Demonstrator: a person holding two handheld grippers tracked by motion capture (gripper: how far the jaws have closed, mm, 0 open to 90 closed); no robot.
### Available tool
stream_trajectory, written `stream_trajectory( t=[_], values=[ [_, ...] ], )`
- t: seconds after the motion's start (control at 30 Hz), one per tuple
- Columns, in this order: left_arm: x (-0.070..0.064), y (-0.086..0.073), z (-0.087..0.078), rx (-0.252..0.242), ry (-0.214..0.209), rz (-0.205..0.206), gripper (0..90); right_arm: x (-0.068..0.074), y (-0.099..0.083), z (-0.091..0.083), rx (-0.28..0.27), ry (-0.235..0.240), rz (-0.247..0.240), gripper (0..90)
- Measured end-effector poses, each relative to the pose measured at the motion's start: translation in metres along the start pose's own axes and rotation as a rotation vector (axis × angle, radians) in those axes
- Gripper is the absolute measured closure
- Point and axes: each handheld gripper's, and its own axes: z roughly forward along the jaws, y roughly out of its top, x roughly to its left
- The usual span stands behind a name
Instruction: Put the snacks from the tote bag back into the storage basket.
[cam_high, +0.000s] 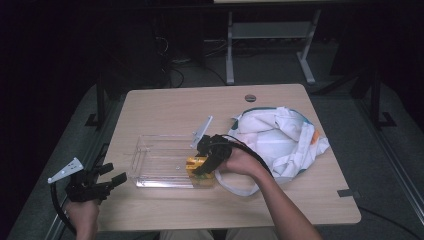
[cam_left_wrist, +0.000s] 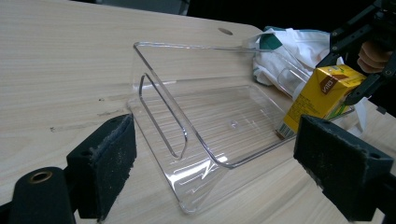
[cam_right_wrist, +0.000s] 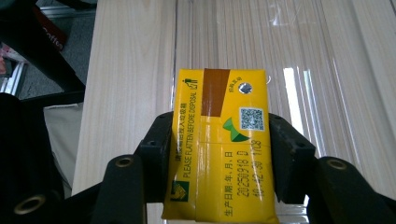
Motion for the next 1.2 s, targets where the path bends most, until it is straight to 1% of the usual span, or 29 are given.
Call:
stream_trajectory(
  t=[0.33, 0.57, 0.67, 0.83, 1.2],
  values=[
    [-0.0006, 0.0000, 0.0005, 0.000, -0.001, -0.002, 12.6, -0.0002, -0.0040, -0.0009, -0.001, 0.003, 0.007, 48.0],
    [-0.0007, 0.0000, 0.0008, 0.003, 0.000, -0.003, 12.7, -0.0007, -0.0059, -0.0018, 0.008, 0.013, 0.013, 47.9],
    [-0.0006, -0.0001, 0.0009, 0.004, 0.000, -0.003, 12.7, -0.0008, -0.0066, -0.0020, 0.007, 0.015, 0.009, 47.9],
    [-0.0008, -0.0001, 0.0009, 0.005, 0.000, -0.002, 12.7, -0.0001, -0.0063, -0.0026, 0.004, 0.023, 0.013, 47.8],
    [-0.0007, -0.0003, 0.0014, 0.007, 0.001, -0.003, 12.6, 0.0009, -0.0061, -0.0033, 0.000, 0.025, 0.015, 47.7]
  ],
)
